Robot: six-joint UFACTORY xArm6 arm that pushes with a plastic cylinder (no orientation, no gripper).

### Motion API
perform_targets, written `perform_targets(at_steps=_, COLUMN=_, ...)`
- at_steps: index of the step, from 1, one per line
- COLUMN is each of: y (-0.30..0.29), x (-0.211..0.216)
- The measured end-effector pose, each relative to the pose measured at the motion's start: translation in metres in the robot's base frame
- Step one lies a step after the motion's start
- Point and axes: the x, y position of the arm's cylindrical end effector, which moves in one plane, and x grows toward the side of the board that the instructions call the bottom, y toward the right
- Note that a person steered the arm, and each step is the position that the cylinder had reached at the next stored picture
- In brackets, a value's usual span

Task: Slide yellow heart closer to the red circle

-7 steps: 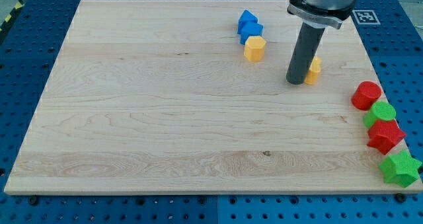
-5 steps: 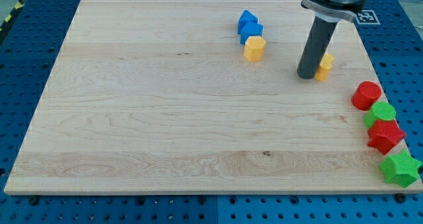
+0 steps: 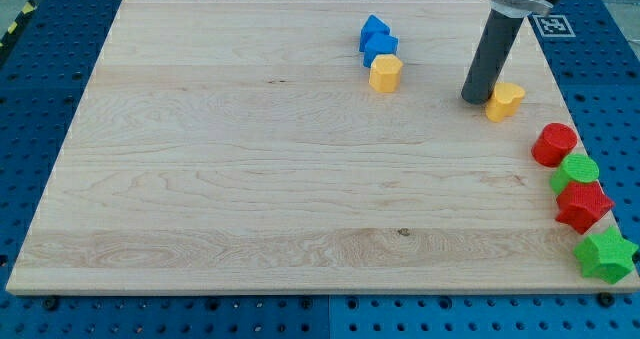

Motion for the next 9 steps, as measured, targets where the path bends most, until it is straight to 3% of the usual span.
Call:
perform_targets(at_steps=3, y=0.023, x=0.011)
perform_targets(at_steps=4, y=0.035, x=-0.006)
perform_targets(at_steps=6, y=0.044, x=0.013)
perform_targets(at_steps=7, y=0.030, x=0.013)
perform_targets(at_steps=9, y=-0.106, x=0.013)
